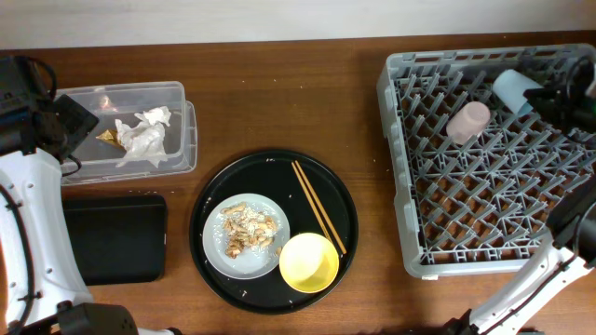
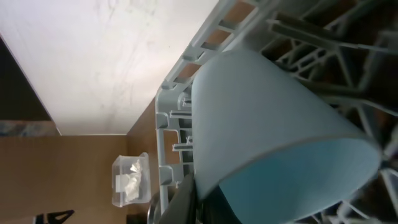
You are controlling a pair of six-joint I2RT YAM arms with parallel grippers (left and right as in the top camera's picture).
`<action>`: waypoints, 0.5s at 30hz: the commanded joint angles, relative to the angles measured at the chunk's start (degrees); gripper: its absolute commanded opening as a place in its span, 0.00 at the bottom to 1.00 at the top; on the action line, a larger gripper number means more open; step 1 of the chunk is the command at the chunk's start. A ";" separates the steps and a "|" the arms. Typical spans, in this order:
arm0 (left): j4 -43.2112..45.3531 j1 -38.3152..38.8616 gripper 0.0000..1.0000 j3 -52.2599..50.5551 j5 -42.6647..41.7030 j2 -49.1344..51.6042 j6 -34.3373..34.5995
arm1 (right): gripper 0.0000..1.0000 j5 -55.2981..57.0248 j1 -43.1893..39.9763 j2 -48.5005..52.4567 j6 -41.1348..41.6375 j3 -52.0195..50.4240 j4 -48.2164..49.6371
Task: Sort waste into correct bins and load items into the dishwasher rack
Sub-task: 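Carry the light-blue cup to the rack's upper right area, then lower the light-blue cup upside down beside the pink cup and release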
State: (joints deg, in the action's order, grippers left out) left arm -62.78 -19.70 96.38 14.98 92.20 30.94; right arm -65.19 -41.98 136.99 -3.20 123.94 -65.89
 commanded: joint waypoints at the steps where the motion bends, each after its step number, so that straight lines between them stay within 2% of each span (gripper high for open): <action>1: 0.13 -0.33 0.99 0.61 0.39 -0.61 0.31 | 0.04 5.03 -1.84 0.33 -0.28 -0.87 -1.05; 6: 0.13 -0.33 0.99 0.61 0.39 -0.61 0.31 | 0.04 -10.12 -1.40 0.33 -2.38 -0.87 1.31; 8: 0.13 -0.33 0.99 0.61 0.39 -0.61 0.31 | 0.04 -12.94 -0.79 0.33 -2.36 -0.87 3.58; 15: 0.13 -0.33 0.99 0.61 0.39 -0.61 0.31 | 0.04 -8.24 3.26 0.35 -2.12 -0.90 8.04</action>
State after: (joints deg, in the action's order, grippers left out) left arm -62.78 -19.70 96.38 14.98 92.20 30.94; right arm -74.17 -41.28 137.10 -4.73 123.35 -58.30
